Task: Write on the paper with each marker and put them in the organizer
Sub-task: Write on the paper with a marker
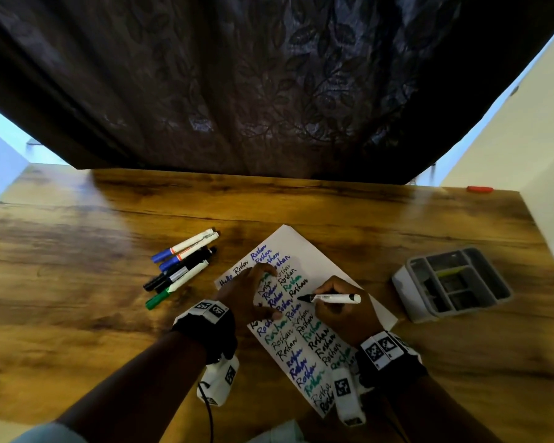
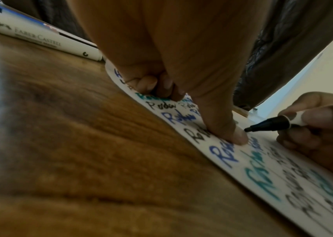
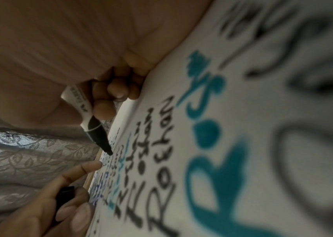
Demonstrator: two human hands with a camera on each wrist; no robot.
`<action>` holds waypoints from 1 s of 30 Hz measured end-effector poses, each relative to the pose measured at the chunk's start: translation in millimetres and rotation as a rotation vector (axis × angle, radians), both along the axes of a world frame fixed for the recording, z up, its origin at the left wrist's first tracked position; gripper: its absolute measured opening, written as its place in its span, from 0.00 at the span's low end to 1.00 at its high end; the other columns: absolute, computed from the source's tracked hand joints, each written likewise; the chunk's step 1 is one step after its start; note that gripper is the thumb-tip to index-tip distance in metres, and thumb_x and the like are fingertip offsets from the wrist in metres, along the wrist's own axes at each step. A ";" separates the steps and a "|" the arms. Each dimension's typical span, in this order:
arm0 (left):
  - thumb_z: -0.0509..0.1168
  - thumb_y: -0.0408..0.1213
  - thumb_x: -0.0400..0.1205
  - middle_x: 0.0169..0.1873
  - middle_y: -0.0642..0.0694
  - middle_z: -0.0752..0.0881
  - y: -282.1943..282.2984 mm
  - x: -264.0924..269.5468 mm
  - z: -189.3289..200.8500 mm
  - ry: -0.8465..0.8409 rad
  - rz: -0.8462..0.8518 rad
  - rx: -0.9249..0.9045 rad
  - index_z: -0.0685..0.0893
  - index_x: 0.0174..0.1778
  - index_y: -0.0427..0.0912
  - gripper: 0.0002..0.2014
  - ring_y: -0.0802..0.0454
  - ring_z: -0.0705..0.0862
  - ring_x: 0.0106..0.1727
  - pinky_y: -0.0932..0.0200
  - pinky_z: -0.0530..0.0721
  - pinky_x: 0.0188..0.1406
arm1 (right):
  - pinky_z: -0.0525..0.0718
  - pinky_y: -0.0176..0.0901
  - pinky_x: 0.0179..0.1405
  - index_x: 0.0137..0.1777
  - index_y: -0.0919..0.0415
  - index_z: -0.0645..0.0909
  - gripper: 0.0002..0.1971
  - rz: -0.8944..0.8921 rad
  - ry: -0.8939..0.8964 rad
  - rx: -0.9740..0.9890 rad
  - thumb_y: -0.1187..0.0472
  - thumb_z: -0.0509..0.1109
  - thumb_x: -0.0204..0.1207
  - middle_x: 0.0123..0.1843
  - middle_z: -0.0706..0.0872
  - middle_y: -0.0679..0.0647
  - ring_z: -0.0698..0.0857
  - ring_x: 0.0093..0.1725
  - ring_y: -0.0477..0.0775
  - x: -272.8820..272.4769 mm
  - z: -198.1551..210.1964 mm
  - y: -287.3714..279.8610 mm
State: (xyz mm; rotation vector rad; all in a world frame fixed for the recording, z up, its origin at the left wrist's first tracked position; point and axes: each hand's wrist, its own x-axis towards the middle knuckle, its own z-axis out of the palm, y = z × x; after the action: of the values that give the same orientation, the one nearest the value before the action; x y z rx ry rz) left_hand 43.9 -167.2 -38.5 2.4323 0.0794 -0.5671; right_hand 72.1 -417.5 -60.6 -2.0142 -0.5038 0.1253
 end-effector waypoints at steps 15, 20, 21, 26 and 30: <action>0.78 0.62 0.62 0.64 0.55 0.79 -1.3 -0.3 -1.5 -0.040 -0.001 0.002 0.65 0.65 0.66 0.39 0.53 0.84 0.57 0.49 0.88 0.55 | 0.82 0.32 0.32 0.41 0.50 0.84 0.05 -0.016 -0.021 -0.041 0.61 0.76 0.71 0.35 0.88 0.45 0.85 0.36 0.43 2.0 -4.9 -0.3; 0.78 0.64 0.62 0.64 0.56 0.79 -0.2 -1.2 -1.3 -0.034 -0.004 -0.003 0.65 0.65 0.67 0.39 0.54 0.83 0.57 0.49 0.87 0.56 | 0.83 0.32 0.32 0.40 0.52 0.84 0.03 -0.022 0.034 -0.032 0.55 0.73 0.68 0.34 0.88 0.44 0.86 0.36 0.42 0.1 -3.4 -1.6; 0.78 0.64 0.62 0.64 0.56 0.78 0.0 -1.1 -1.3 -0.033 -0.007 0.002 0.65 0.65 0.67 0.39 0.54 0.83 0.58 0.49 0.87 0.57 | 0.82 0.32 0.30 0.40 0.53 0.84 0.05 -0.033 0.032 -0.024 0.54 0.72 0.67 0.33 0.88 0.44 0.85 0.35 0.43 0.1 -3.4 -2.1; 0.78 0.61 0.65 0.63 0.59 0.75 -1.4 0.1 -1.3 -0.057 -0.026 0.026 0.66 0.67 0.64 0.38 0.55 0.79 0.60 0.52 0.82 0.59 | 0.86 0.45 0.33 0.40 0.56 0.84 0.10 -0.073 0.000 0.015 0.50 0.69 0.66 0.35 0.88 0.48 0.86 0.34 0.46 1.9 -4.5 -3.4; 0.78 0.63 0.64 0.64 0.57 0.79 -0.2 0.4 -4.0 -0.039 -0.017 0.009 0.65 0.65 0.68 0.38 0.54 0.82 0.60 0.49 0.86 0.58 | 0.85 0.41 0.32 0.39 0.52 0.83 0.07 -0.065 0.026 -0.003 0.50 0.70 0.66 0.34 0.88 0.47 0.85 0.35 0.45 1.0 -3.0 -3.0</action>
State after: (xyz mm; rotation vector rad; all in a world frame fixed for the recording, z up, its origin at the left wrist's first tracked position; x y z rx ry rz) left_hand 44.2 -167.4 -42.5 2.4534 0.0455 -0.5269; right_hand 73.1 -420.5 -63.7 -2.0273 -0.4215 0.1122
